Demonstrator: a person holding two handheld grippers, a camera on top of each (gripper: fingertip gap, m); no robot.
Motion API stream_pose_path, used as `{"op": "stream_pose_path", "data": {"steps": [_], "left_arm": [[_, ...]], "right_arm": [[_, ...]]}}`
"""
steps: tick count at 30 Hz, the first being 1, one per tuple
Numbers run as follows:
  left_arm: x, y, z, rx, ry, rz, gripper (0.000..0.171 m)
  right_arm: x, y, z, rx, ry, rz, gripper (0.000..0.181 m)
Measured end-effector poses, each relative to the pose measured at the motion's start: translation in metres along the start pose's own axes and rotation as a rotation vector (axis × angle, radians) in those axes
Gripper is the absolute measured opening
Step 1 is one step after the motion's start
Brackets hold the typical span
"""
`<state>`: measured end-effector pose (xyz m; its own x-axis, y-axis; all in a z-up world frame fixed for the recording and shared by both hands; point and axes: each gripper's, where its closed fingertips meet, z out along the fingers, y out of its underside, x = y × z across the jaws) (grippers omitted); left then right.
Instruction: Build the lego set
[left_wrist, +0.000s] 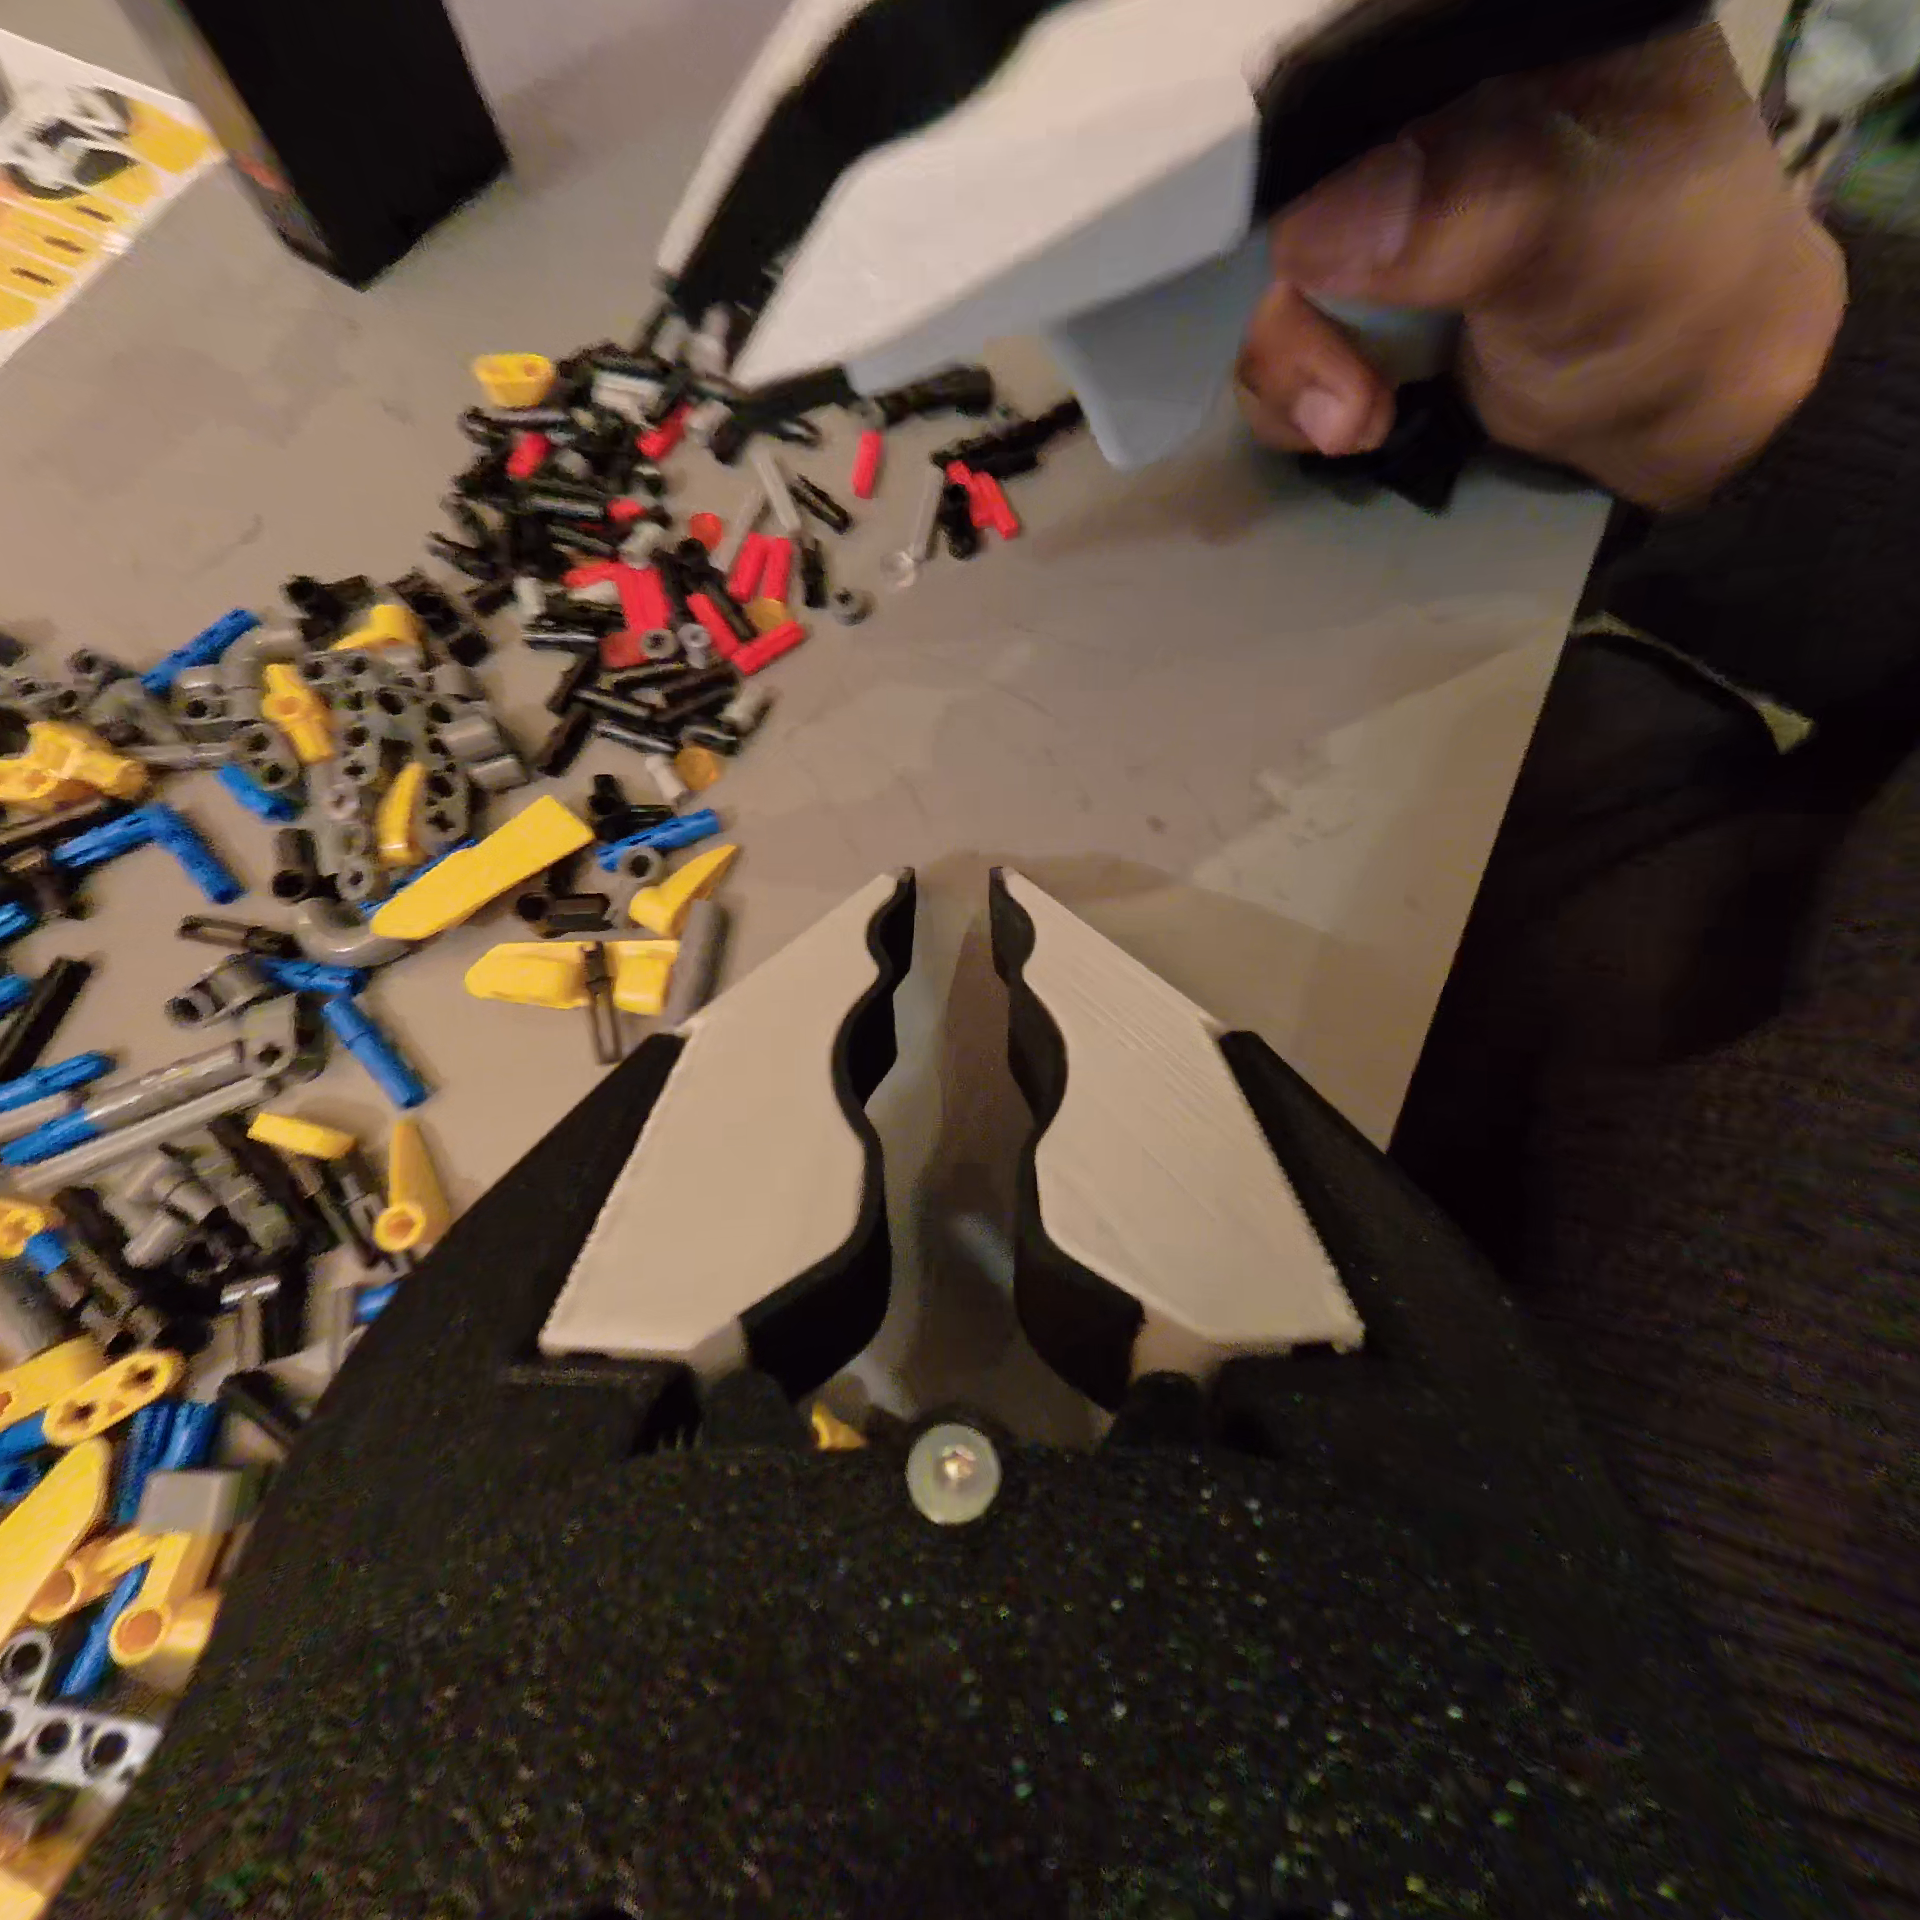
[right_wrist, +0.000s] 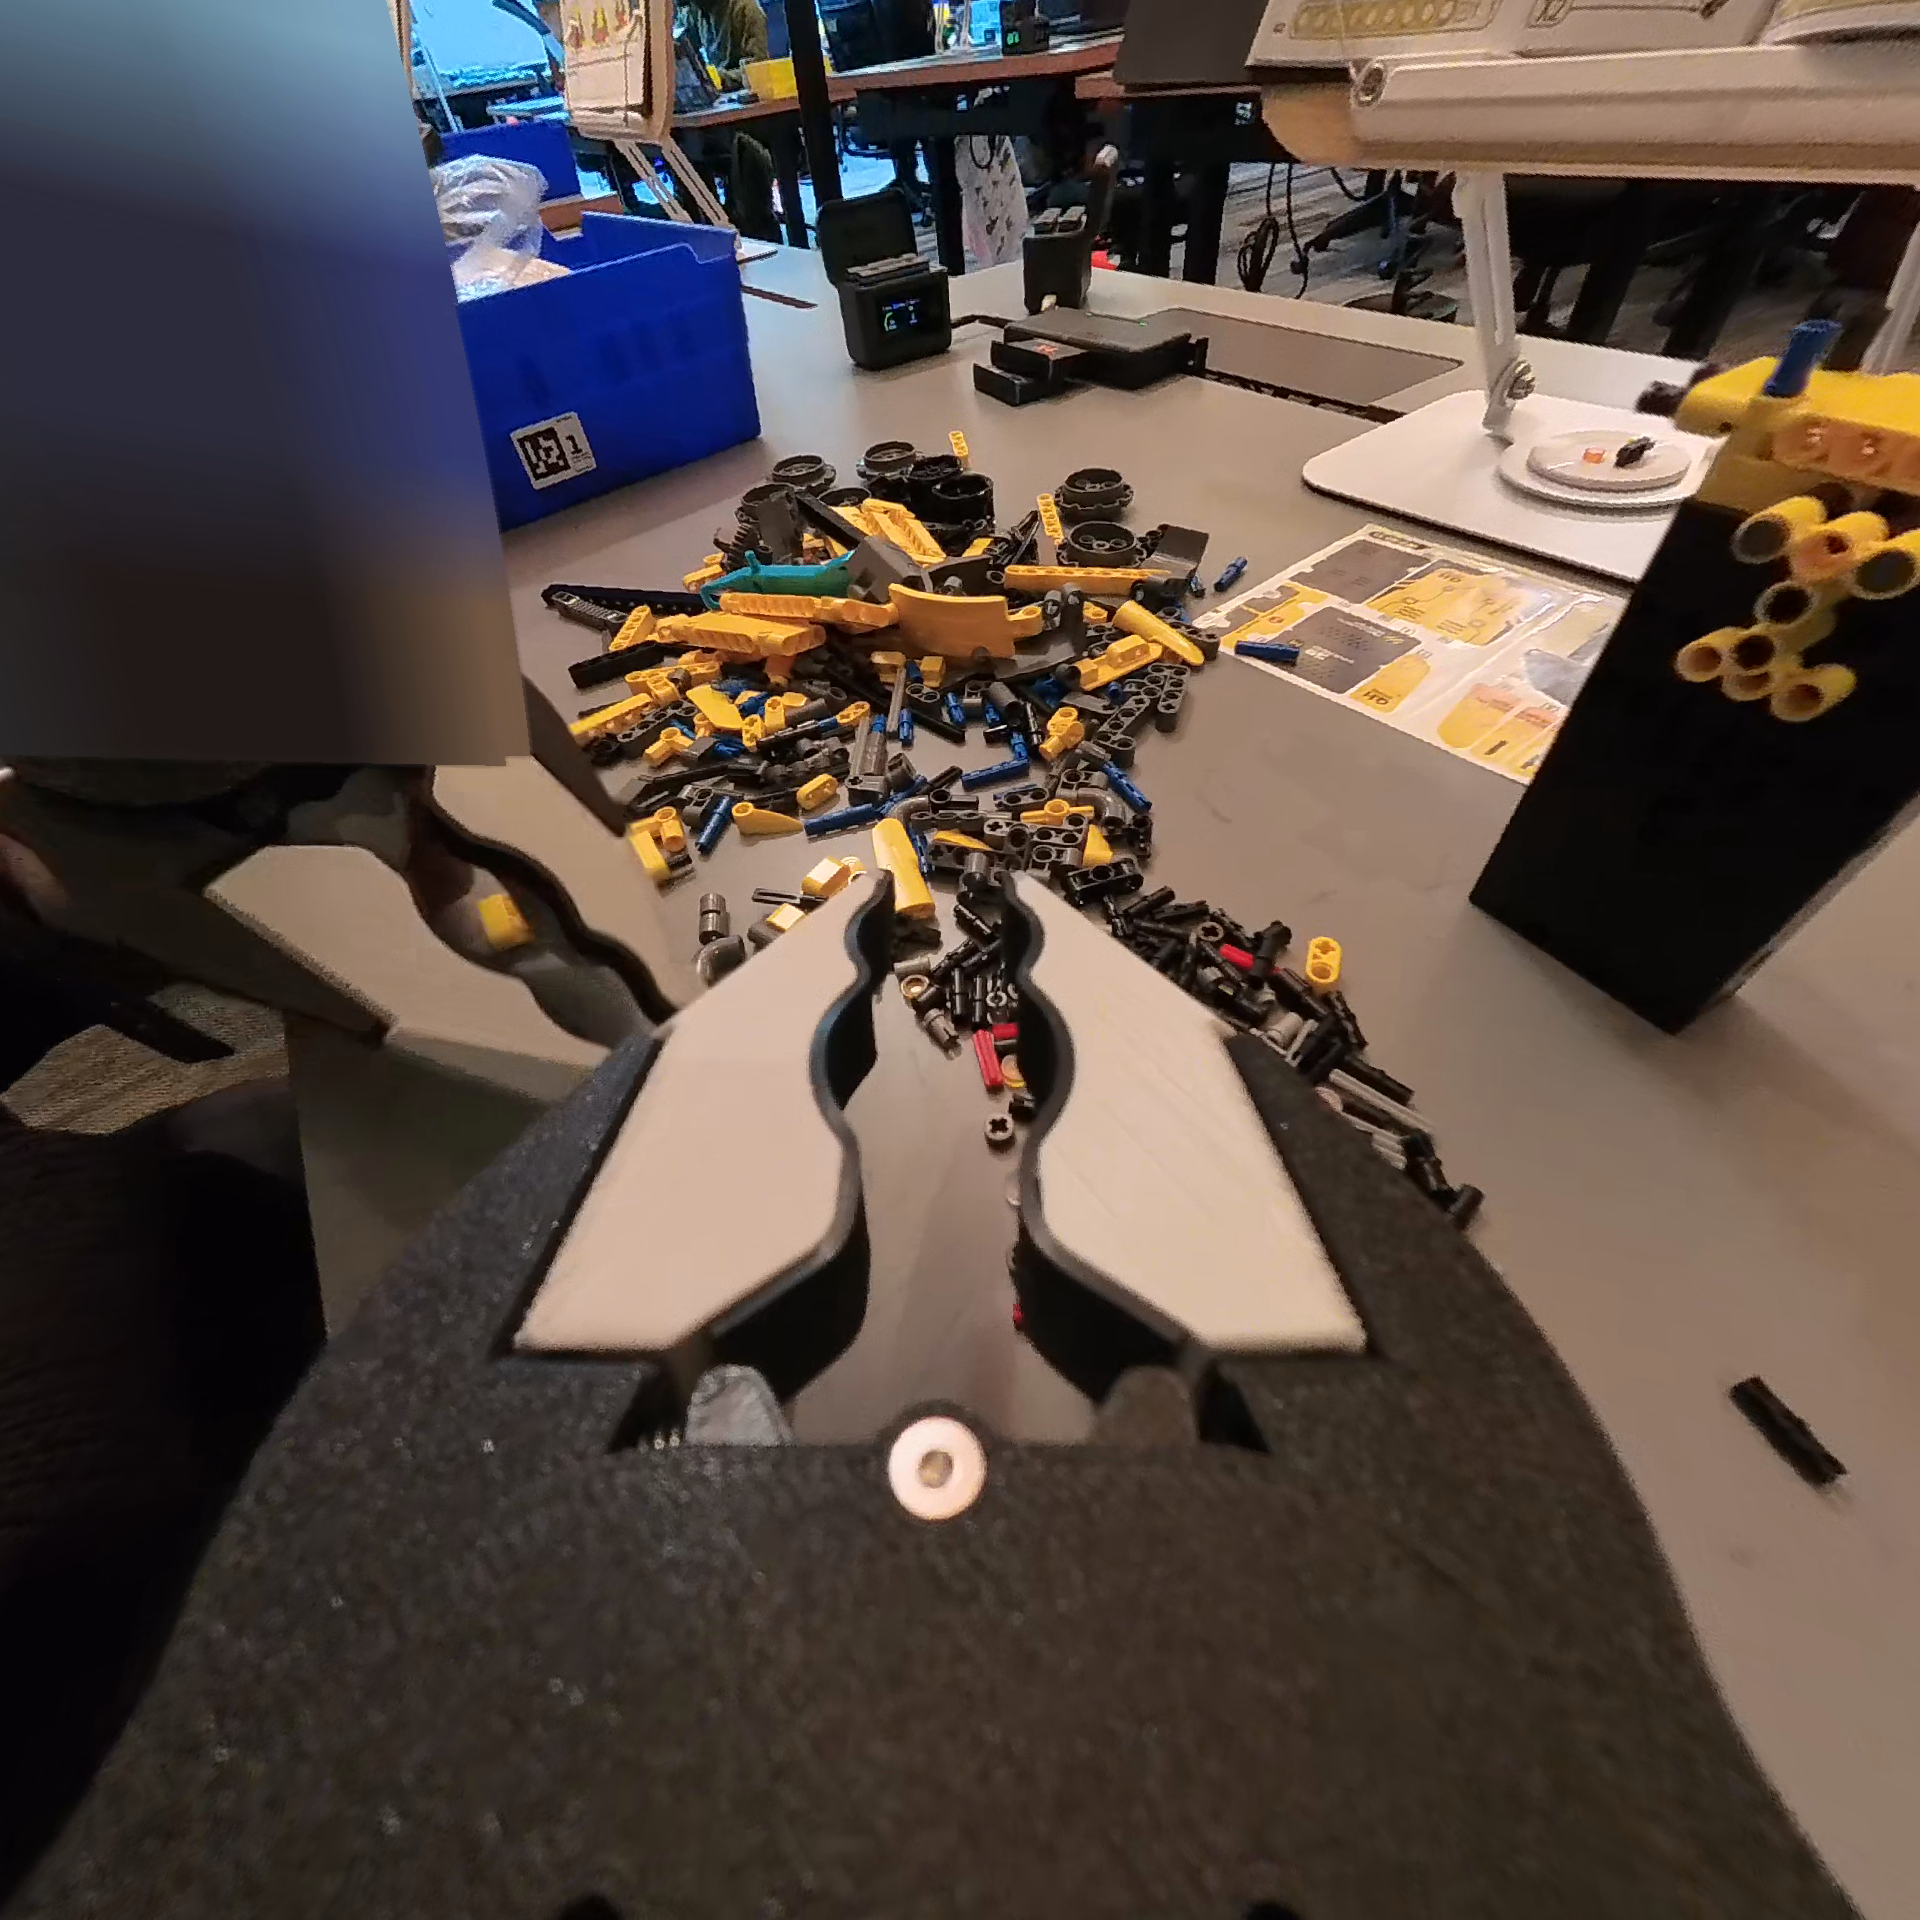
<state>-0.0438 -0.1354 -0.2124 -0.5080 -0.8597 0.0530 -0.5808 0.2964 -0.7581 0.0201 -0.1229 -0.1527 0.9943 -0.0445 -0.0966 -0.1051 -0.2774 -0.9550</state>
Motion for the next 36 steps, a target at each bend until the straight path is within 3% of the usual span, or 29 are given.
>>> {"op": "stream_pose_path", "data": {"steps": [6,10,15,26,33,36], "left_arm": [[-0.069,-0.014,-0.033,0.188,-0.224,-0.325,0.014],[-0.098,0.002,-0.039,0.147,-0.369,-0.411,0.016],[-0.101,0.018,-0.026,0.011,-0.441,-0.358,0.015],[-0.105,0.021,-0.023,-0.053,-0.506,-0.285,0.006],[-0.103,0.019,-0.023,-0.037,-0.448,-0.322,0.005],[-0.095,-0.004,-0.035,0.083,-0.409,-0.340,0.004]], "right_arm": [[-0.001,0.000,0.000,-0.003,0.000,-0.006,0.020],[0.000,0.000,0.000,-0.002,-0.009,0.007,0.020],[0.000,-0.001,-0.001,0.009,-0.014,0.016,0.020],[-0.001,-0.002,-0.002,0.013,-0.006,-0.005,0.020],[-0.004,-0.001,-0.002,0.009,0.001,-0.035,0.020],[-0.006,-0.008,-0.008,0.063,-0.010,-0.040,0.019]]}}
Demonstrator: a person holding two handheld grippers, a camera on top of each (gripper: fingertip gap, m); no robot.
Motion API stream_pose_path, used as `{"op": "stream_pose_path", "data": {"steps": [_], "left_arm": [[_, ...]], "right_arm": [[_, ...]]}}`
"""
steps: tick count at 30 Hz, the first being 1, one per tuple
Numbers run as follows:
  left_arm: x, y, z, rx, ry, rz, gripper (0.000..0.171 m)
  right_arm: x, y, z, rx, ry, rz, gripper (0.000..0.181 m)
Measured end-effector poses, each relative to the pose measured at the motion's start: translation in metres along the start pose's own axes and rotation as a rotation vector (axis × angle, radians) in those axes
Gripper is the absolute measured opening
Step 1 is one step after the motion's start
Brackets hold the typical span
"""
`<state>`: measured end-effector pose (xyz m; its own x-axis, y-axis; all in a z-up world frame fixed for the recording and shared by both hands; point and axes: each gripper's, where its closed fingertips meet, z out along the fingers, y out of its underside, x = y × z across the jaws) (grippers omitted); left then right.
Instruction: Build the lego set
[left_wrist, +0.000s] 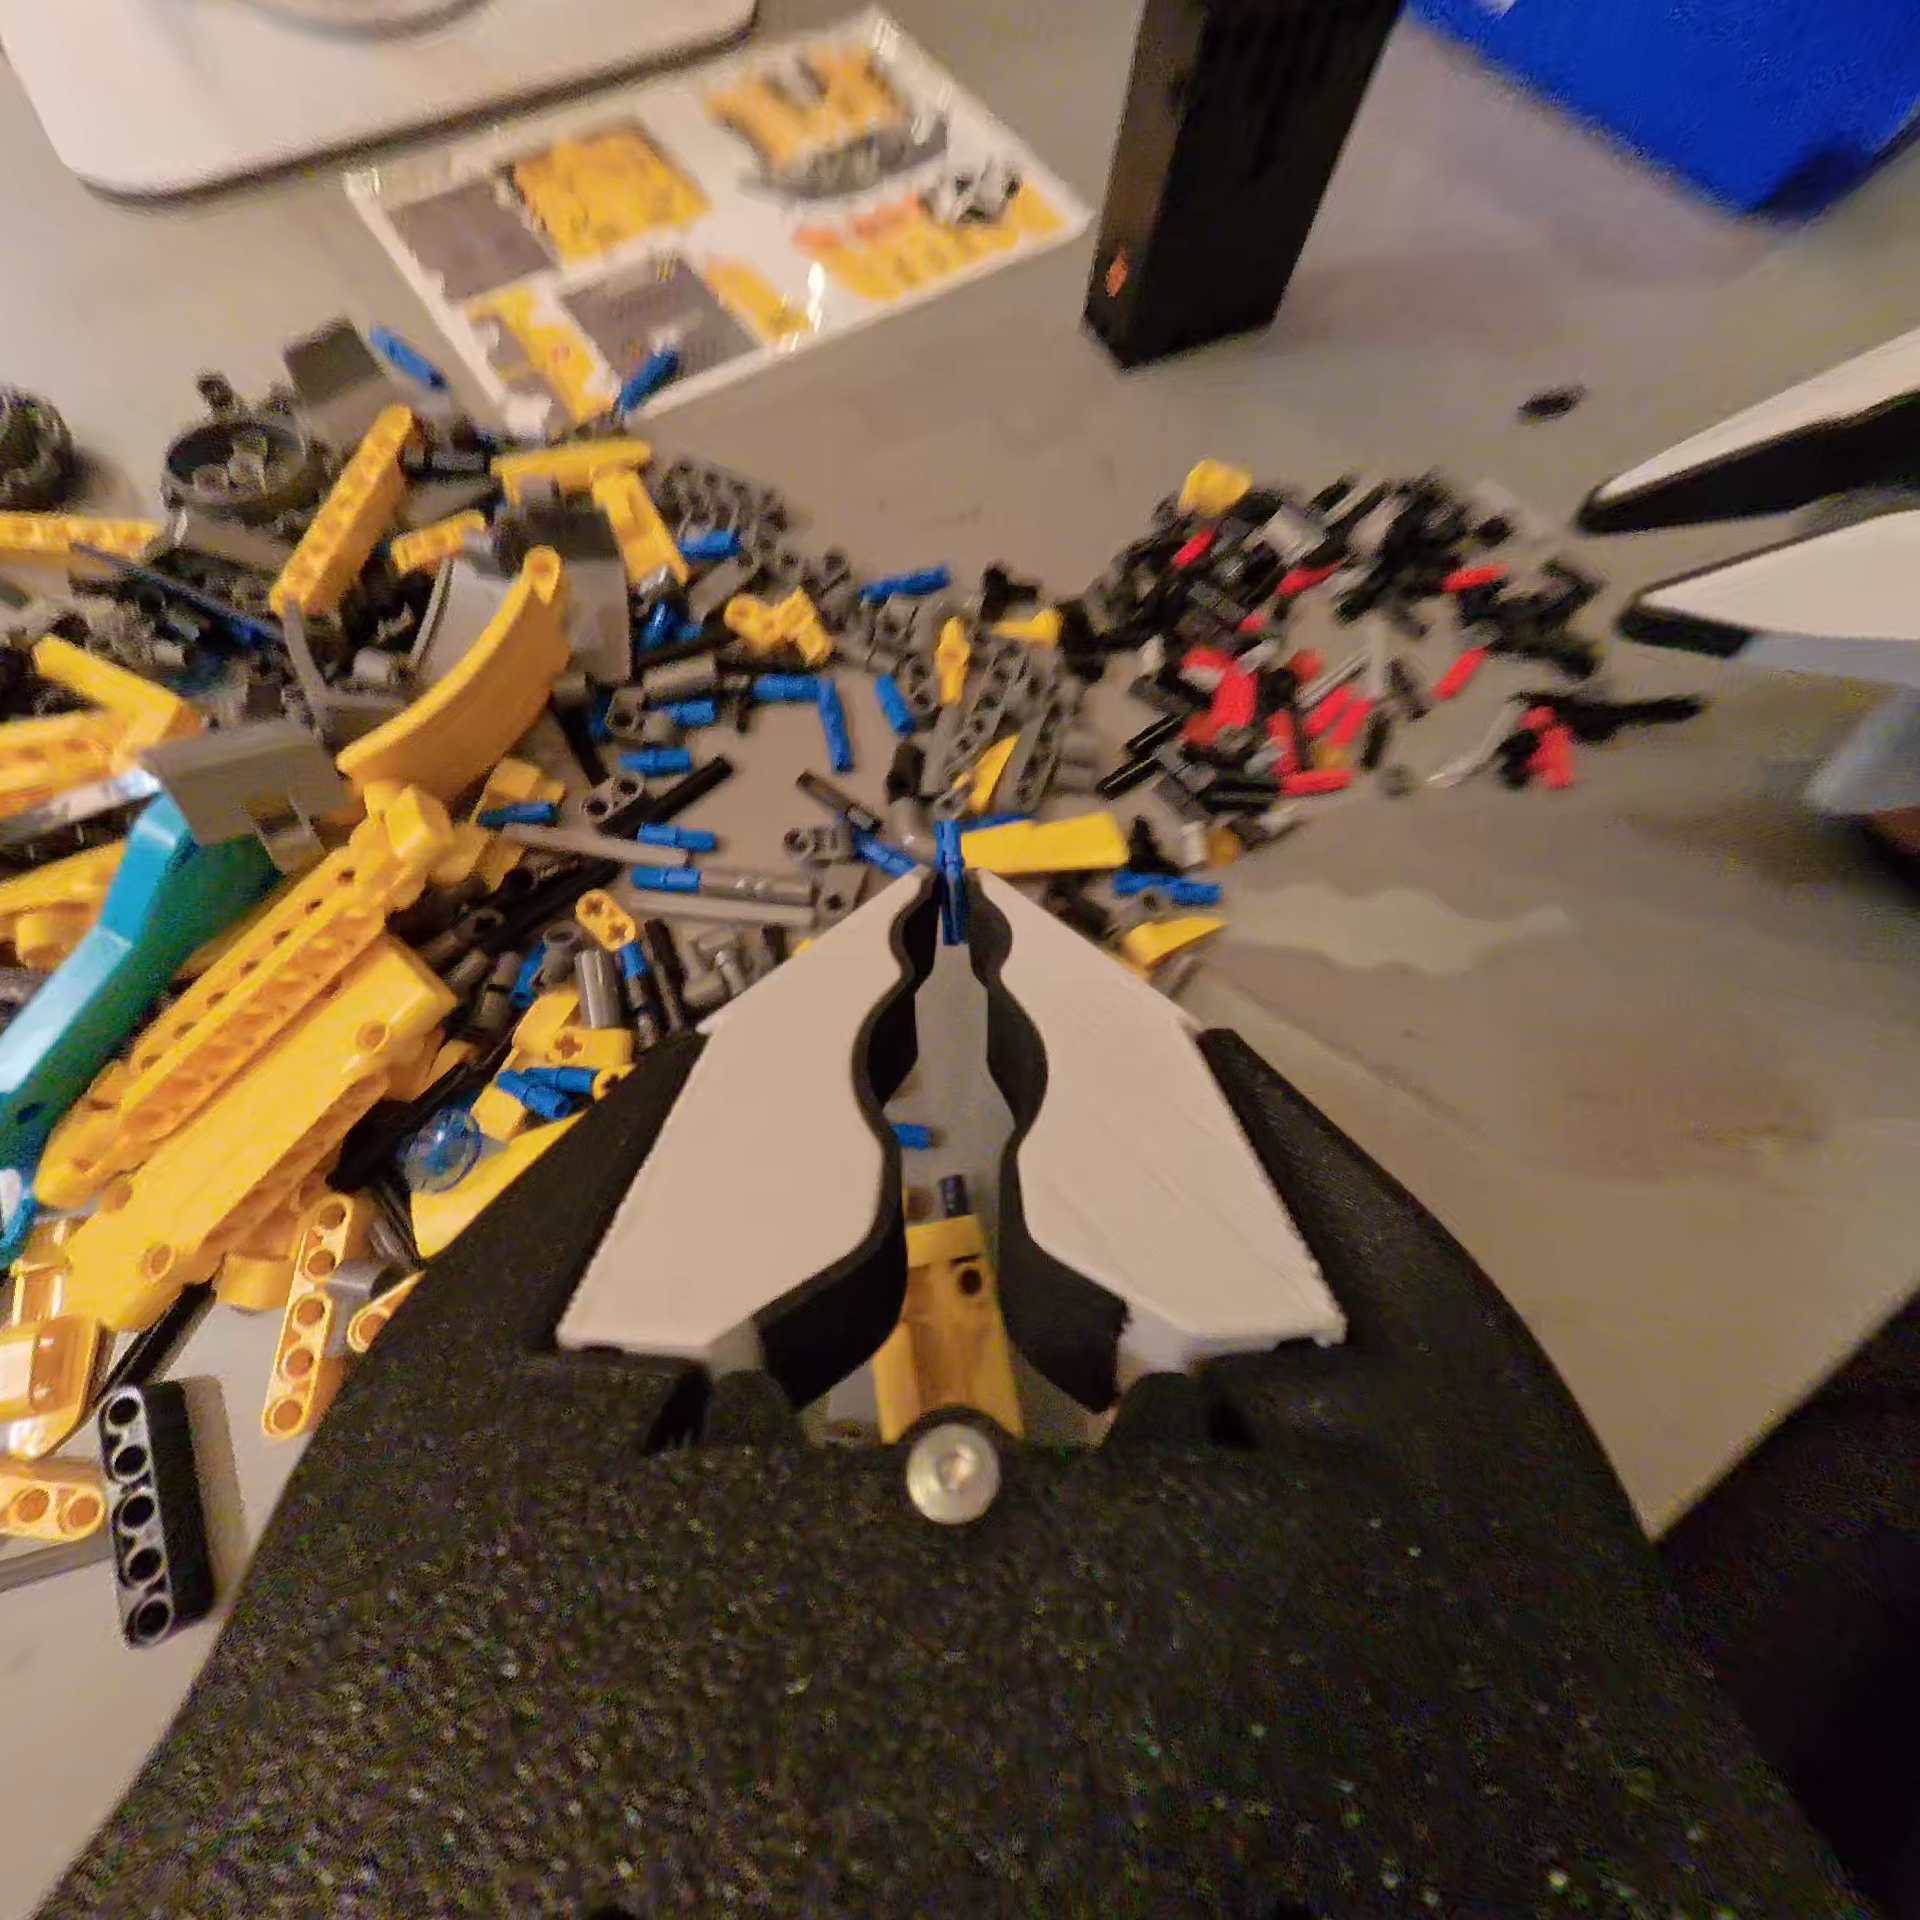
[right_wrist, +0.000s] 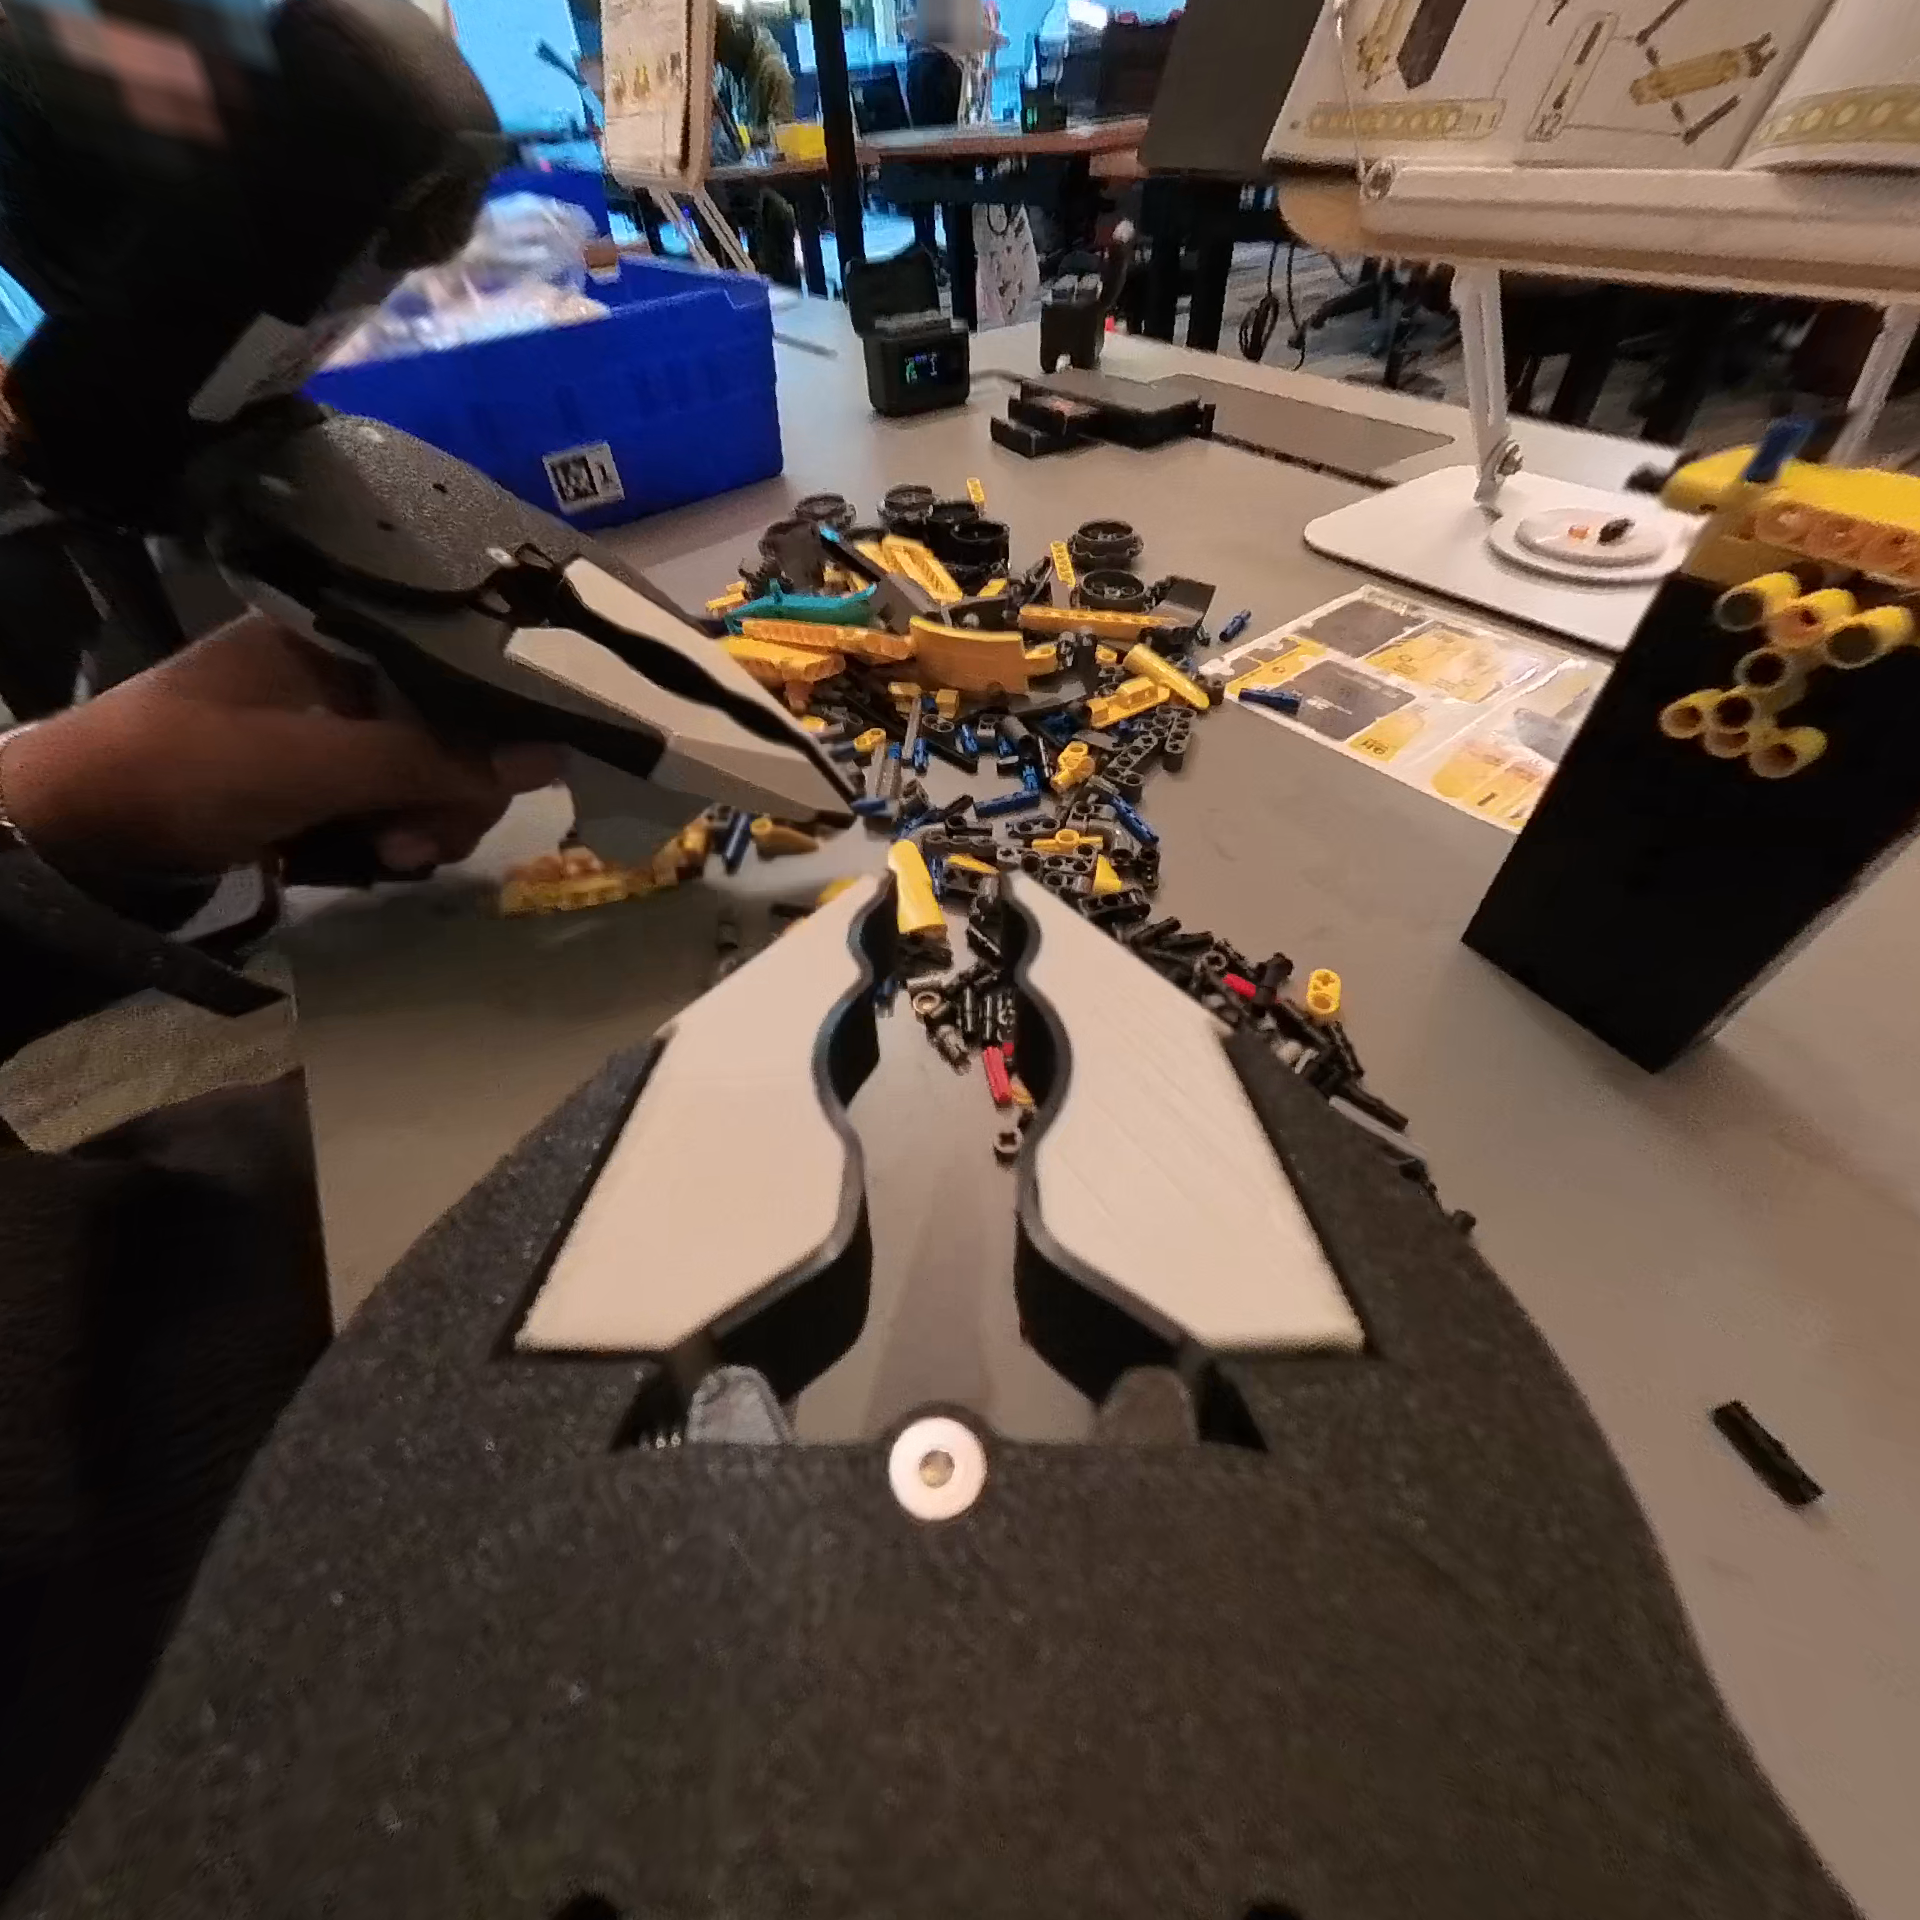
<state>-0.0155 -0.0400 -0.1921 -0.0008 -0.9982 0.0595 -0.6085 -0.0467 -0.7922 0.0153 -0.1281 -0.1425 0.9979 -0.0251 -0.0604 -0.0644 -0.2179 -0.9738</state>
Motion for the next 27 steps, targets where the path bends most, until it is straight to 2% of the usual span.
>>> {"op": "stream_pose_path", "data": {"steps": [3,6,10,13,15,18,23,27], "left_arm": [[0.023,-0.022,-0.017,0.079,0.055,0.038,0.004],[0.064,-0.033,-0.018,0.085,0.149,0.074,0.004],[0.149,-0.032,0.004,0.023,0.359,0.132,0.005],[0.202,-0.019,0.028,-0.052,0.438,0.220,0.005],[0.222,-0.019,0.044,-0.071,0.431,0.287,0.005],[0.245,-0.021,0.065,-0.104,0.455,0.325,0.005],[0.259,-0.019,0.088,-0.160,0.465,0.324,0.005],[0.260,-0.023,0.084,-0.142,0.489,0.304,0.009]], "right_arm": [[0.014,-0.013,-0.026,0.075,0.047,-0.013,0.005],[0.064,-0.030,-0.077,0.076,0.214,-0.020,0.005],[0.141,-0.041,-0.168,0.170,0.500,0.071,0.006],[0.176,-0.023,-0.216,0.270,0.630,0.170,0.005],[0.187,-0.004,-0.226,0.281,0.649,0.199,0.005],[0.195,0.019,-0.222,0.206,0.668,0.189,0.005],[0.190,0.016,-0.216,0.200,0.644,0.150,0.005],[0.191,0.015,-0.220,0.233,0.633,0.176,0.005]]}}
